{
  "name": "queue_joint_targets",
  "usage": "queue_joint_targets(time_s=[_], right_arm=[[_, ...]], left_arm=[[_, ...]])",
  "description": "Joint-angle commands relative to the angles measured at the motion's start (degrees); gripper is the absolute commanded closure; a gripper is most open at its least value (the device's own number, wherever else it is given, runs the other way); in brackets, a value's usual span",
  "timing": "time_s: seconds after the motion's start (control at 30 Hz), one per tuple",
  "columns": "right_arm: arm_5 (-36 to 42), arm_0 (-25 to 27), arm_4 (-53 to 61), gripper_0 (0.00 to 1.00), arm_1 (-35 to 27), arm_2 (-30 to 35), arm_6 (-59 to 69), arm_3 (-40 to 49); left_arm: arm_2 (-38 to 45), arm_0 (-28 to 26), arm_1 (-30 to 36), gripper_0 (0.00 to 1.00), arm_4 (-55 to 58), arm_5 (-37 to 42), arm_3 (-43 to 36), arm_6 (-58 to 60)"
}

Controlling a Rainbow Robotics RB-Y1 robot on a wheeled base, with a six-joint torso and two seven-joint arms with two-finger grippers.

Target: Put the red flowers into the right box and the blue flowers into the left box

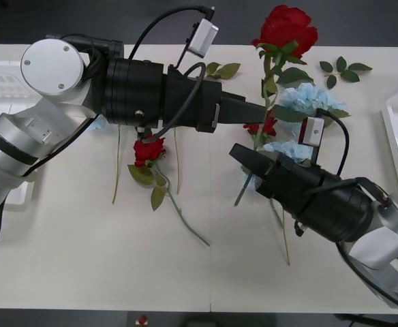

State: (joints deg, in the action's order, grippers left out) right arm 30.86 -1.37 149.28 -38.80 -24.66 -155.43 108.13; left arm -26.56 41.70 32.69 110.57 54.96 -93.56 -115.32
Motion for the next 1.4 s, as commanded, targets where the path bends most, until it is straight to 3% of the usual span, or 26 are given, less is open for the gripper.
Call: queue_joint_targets(time_s=[0.03, 0.2, 0.47, 0.8, 1.1, 1.4], right_arm=[[-1.7, -0.7, 0.1, 1.0, -9.4, 1.2, 0.4, 1.6], [-4.8, -1.1, 0.1, 1.0, -18.7, 2.6, 0.4, 1.6], [-10.6, -1.1, -0.1, 1.0, -34.0, 3.7, 12.6, 0.3], [-7.2, -1.1, -9.0, 1.0, -45.9, 4.2, 14.6, -11.8], [-6.3, -1.0, -25.4, 1.0, -51.1, 4.2, 15.3, -23.8], [-5.8, -5.4, -40.5, 1.0, -46.8, 4.3, 15.0, -38.7]], left_arm=[[3.0, 0.2, 2.2, 0.0, 0.4, -0.8, -0.7, -2.3], [2.9, 0.0, 6.2, 0.0, 0.3, -0.6, -0.7, -1.9], [2.9, -0.7, 13.0, 0.0, -5.7, 1.2, -0.7, -0.3], [2.9, -0.8, 16.8, 0.0, -27.9, 4.9, -0.7, 16.6], [2.9, -0.3, 17.4, 0.0, -44.3, 11.8, -0.6, 32.4], [2.7, 3.5, 16.4, 0.0, -50.1, 21.7, 5.8, 38.1]])
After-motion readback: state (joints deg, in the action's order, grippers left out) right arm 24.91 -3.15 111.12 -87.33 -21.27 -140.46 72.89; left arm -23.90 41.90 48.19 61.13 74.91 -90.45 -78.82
